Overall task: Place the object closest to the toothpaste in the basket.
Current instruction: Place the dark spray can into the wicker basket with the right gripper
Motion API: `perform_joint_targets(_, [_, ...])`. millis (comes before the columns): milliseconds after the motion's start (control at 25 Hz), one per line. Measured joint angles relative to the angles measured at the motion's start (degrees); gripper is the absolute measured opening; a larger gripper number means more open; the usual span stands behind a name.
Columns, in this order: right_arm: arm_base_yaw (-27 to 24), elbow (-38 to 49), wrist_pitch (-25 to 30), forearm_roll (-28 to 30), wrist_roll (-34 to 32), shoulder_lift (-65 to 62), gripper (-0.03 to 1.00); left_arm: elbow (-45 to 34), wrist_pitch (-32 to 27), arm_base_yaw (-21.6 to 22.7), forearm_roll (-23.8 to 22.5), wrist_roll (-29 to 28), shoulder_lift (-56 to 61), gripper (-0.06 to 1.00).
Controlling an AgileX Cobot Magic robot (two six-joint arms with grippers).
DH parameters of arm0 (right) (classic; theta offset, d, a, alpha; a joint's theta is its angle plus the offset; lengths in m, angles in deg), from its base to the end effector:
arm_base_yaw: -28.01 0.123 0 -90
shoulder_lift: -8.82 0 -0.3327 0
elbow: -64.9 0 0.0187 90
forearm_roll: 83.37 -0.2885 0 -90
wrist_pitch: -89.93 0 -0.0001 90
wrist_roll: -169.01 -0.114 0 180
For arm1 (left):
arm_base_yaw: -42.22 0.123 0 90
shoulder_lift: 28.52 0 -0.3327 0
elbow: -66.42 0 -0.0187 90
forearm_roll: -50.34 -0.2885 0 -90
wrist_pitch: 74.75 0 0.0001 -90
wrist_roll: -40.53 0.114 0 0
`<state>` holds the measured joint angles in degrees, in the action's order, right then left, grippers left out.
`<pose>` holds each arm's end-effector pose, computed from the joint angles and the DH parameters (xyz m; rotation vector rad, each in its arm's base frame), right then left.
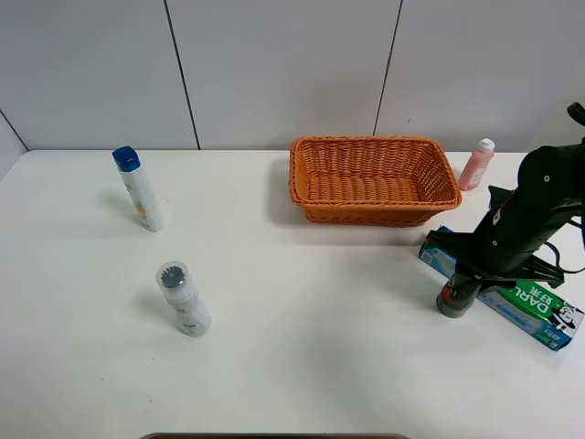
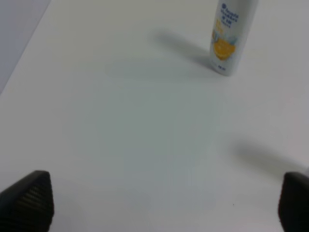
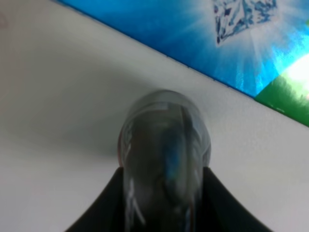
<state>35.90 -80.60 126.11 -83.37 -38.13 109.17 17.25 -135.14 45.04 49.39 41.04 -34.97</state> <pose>0.2924 0.0405 0.1475 0.5002 2.9494 0.0706 -0.0007 0.0016 0.2886 -0.0416 2.0247 0.0565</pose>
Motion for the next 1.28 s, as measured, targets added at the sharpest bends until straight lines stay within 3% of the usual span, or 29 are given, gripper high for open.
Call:
perform_joint_targets(480, [0.0,0.0,1.39,0.0,1.13,-12.33,0.31,0.0,0.0,0.0,0.0,0.0,0.0,0.94])
perform_joint_targets(920, [0.06,0.0,1.7,0.0,11.11,-30.1,0.31,0.0,0.0,0.0,0.0,0.0,0.0,0.94])
perform_joint_targets(1280, [5.8,-5.51,-3.48,0.39,15.48,-30.82,0.31,0.0,0.0,0.0,-0.05,0.0,0.0,0.94])
